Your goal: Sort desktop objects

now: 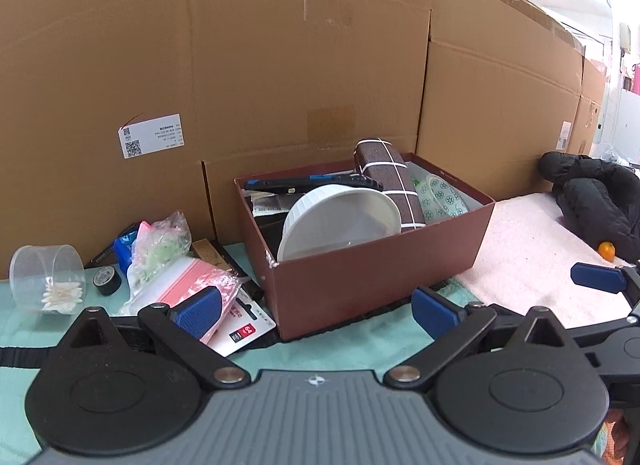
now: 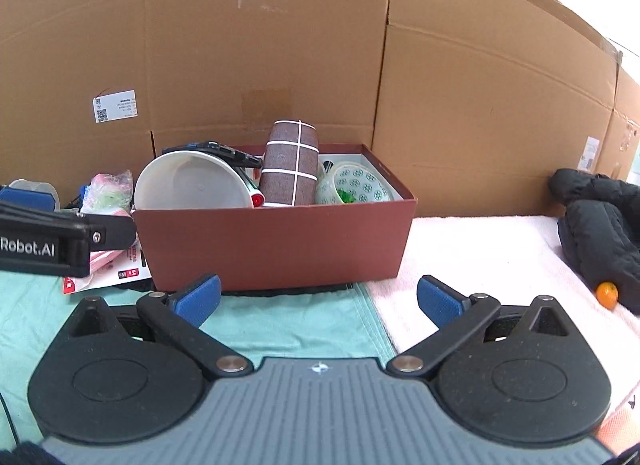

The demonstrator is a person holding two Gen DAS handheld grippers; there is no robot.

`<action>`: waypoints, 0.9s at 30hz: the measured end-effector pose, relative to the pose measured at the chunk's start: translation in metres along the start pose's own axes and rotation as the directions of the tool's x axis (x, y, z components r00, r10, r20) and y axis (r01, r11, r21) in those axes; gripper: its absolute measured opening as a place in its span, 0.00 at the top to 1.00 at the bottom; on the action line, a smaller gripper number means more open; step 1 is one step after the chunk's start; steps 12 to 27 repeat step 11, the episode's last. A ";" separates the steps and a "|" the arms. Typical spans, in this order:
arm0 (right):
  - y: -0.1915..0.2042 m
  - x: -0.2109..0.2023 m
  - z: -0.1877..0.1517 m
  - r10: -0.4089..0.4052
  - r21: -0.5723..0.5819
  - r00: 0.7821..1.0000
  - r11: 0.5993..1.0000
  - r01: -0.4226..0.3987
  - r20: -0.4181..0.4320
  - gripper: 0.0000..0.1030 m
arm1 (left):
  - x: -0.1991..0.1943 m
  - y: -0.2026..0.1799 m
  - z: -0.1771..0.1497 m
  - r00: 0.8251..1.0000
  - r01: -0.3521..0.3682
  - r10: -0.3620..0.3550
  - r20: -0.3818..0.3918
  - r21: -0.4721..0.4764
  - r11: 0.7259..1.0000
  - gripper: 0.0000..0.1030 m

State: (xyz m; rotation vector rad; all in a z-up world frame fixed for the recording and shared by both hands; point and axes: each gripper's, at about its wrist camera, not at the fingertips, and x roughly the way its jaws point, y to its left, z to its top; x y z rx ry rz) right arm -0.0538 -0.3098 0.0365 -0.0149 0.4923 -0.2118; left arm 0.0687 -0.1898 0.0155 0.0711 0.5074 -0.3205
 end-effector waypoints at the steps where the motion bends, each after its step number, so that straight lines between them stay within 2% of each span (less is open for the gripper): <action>1: 0.000 -0.001 -0.001 -0.003 0.003 1.000 1.000 0.003 -0.002 0.02 | -0.001 0.000 -0.001 1.000 0.001 -0.001 -0.002 -0.001 1.000 0.00; 27: 0.000 -0.005 -0.008 -0.012 0.028 1.000 1.000 0.013 -0.016 0.02 | -0.007 -0.008 -0.008 1.000 0.024 -0.024 -0.005 -0.006 1.000 0.00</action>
